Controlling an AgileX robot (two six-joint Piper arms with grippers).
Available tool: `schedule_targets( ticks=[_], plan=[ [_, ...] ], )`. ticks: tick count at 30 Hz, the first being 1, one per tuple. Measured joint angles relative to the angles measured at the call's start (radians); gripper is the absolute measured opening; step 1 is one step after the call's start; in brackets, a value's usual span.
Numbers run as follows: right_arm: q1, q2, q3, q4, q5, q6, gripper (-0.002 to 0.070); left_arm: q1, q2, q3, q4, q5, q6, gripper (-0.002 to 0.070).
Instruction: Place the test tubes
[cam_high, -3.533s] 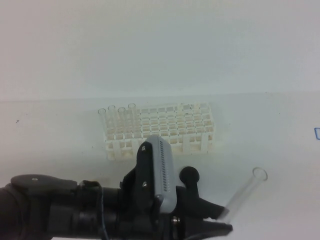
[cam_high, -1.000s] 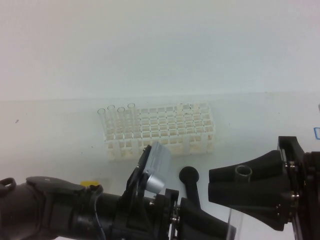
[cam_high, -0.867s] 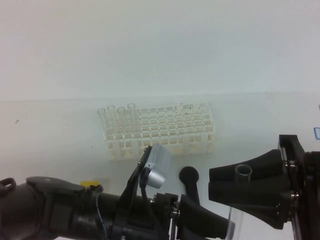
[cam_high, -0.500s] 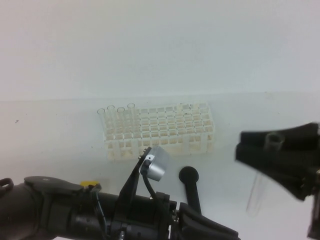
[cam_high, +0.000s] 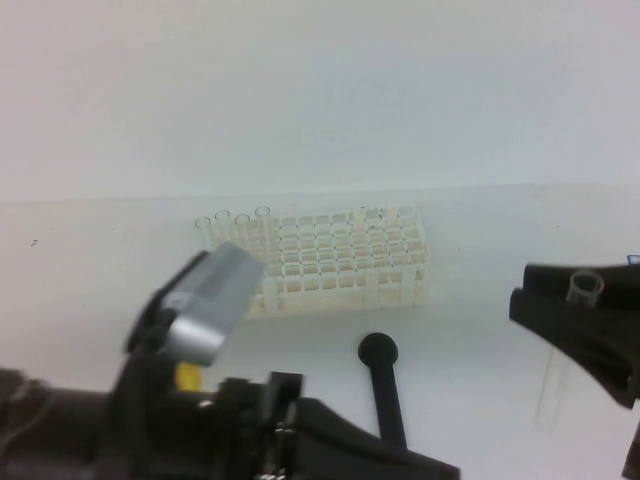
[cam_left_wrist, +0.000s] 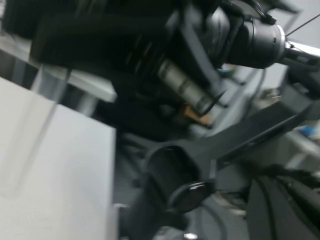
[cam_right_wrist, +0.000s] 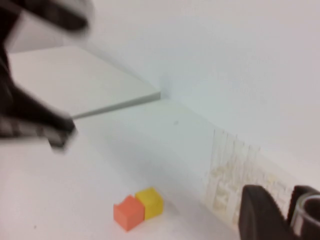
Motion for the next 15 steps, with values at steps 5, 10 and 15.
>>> schedule_targets(
  ticks=[5,10,15],
  plan=[
    [0.0,0.0,0.053,-0.004,-0.004,0.0,0.0115,0.0,-0.24,0.0,0.162,-0.187,-0.182,-0.0001],
    [0.0,0.0,0.074,-0.008,-0.006,0.0,0.0115,0.0,-0.467,0.0,0.359,-0.315,-0.419,-0.0001],
    [0.0,0.0,0.076,-0.008,-0.006,-0.002,0.0115,0.0,-0.672,0.002,0.602,-0.354,-0.717,-0.0001]
  ],
)
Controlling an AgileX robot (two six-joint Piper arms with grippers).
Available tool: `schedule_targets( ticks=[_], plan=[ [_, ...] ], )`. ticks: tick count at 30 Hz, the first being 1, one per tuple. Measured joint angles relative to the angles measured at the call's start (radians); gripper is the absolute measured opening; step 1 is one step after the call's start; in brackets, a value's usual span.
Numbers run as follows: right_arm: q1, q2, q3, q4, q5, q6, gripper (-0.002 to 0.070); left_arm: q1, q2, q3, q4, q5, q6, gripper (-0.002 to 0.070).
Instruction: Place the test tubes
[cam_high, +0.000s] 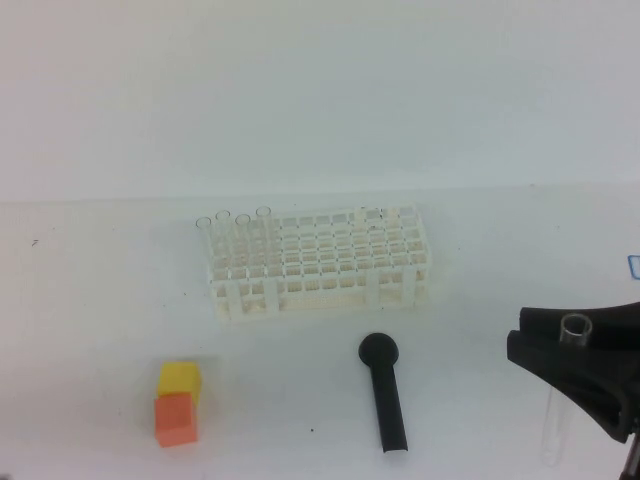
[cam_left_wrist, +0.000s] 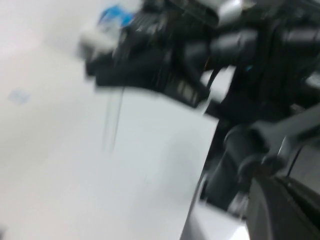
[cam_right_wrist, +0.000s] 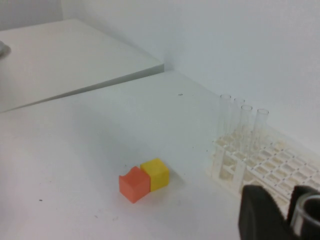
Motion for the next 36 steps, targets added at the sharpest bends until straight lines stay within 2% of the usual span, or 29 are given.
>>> schedule_targets(
  ticks=[4,7,13,19,29,36],
  plan=[
    [0.0,0.0,0.002,0.0,0.0,0.0,0.0115,0.0,-0.125,0.007,0.263,0.067,-0.307,-0.0001],
    [0.0,0.006,0.003,0.0,0.006,-0.002,0.0115,0.0,-0.208,0.055,0.377,0.041,-0.417,-0.0001],
    [0.0,0.105,0.003,0.033,0.108,-0.07,0.0115,0.0,-0.289,0.277,0.484,-0.378,-0.451,-0.0001],
    [0.0,0.262,-0.036,0.051,0.131,-0.195,0.0114,0.0,-0.283,0.473,0.489,-0.78,-0.454,-0.0001],
    [0.0,0.519,-0.305,0.051,0.203,-0.227,0.0114,0.0,-0.283,0.501,0.465,-0.792,-0.454,-0.0001],
    [0.0,0.646,-0.504,0.055,0.113,-0.227,0.0114,0.0,-0.283,0.501,0.465,-0.792,-0.454,-0.0001]
  ],
)
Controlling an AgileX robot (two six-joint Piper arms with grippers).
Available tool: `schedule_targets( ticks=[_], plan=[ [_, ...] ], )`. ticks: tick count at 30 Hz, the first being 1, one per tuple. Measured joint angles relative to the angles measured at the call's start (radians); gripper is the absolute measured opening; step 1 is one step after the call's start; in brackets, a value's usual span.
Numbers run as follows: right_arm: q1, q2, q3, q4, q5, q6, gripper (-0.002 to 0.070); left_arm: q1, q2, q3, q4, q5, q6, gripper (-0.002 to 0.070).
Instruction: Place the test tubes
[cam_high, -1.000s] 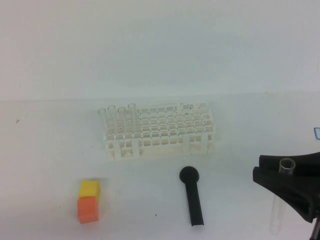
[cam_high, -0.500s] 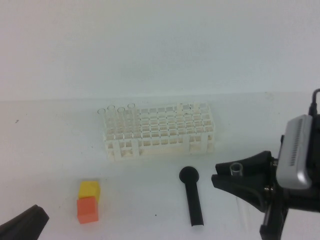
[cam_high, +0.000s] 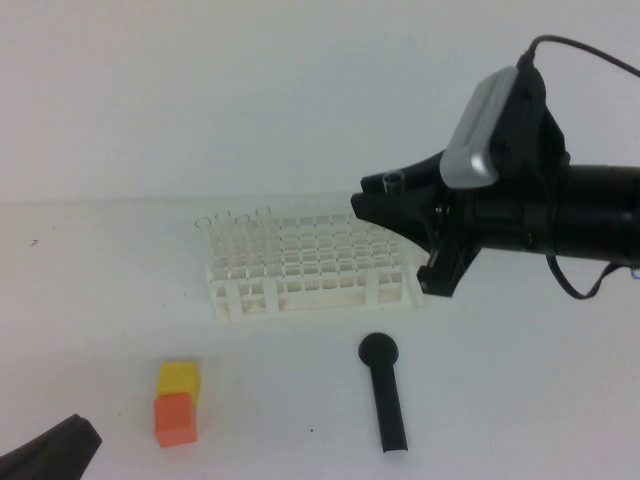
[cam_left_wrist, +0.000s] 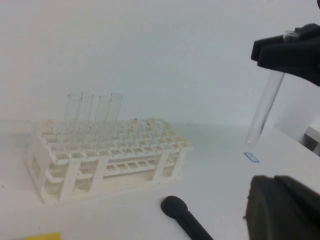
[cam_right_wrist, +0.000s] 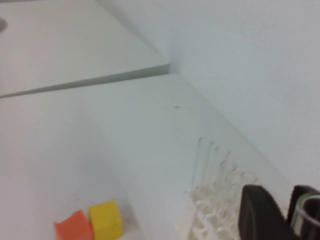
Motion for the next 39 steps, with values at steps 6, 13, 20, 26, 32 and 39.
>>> schedule_targets(
  ticks=[6,13,20,26,32,39],
  plan=[
    [0.0,0.066,-0.107,0.004,-0.014,0.0,0.0114,0.0,0.0,0.0,0.0,0.0,0.0,-0.0001],
    [0.0,0.183,-0.209,0.008,-0.072,0.047,0.0114,0.0,0.0,0.0,0.0,0.0,0.0,-0.0001],
    [0.0,0.241,-0.213,0.012,-0.095,0.038,0.0114,0.0,0.0,0.0,0.0,0.0,0.0,-0.0001],
    [0.0,0.239,-0.219,-0.013,-0.016,0.034,0.0114,0.0,0.0,0.0,0.0,0.0,0.0,-0.0001],
    [0.026,0.238,-0.226,-0.169,-0.292,0.242,0.0114,0.0,0.0,0.0,0.0,0.0,0.0,-0.0001],
    [0.078,0.238,-0.242,-0.746,-0.614,0.965,0.0114,0.0,0.0,0.0,0.0,0.0,0.0,-0.0001]
  ],
)
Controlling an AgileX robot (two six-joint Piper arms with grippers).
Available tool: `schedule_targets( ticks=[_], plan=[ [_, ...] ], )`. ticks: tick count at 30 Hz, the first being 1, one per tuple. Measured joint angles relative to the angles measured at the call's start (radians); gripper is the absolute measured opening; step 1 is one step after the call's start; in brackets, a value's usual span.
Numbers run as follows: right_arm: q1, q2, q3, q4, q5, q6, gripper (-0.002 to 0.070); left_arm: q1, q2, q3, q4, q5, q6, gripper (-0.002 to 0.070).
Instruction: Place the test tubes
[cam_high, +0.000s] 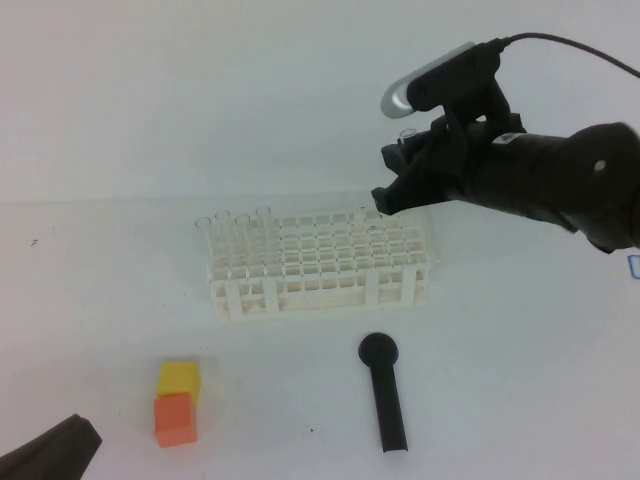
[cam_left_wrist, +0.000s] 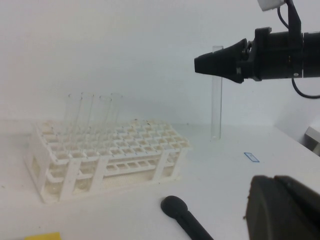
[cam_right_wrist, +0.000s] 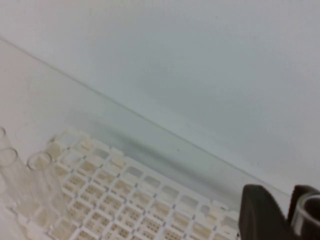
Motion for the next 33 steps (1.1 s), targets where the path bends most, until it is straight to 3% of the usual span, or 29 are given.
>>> schedule_targets(
  ticks=[4,7,12,19,33],
  plan=[
    [0.036,0.004,0.0,-0.447,-0.07,0.524,0.0114,0.0,0.0,0.0,0.0,0.0,0.0,-0.0001],
    [0.062,0.022,0.0,-0.682,-0.141,0.794,0.0114,0.0,0.0,0.0,0.0,0.0,0.0,-0.0001],
    [0.084,0.079,-0.002,-0.865,-0.287,1.087,0.0114,0.0,0.0,0.0,0.0,0.0,0.0,-0.0001],
    [0.109,0.16,-0.002,-0.979,-0.428,1.197,0.0114,0.0,0.0,0.0,0.0,0.0,0.0,-0.0001],
    [0.128,0.288,-0.031,-1.057,-0.62,1.181,0.0114,0.0,0.0,0.0,0.0,0.0,0.0,-0.0001]
  ],
)
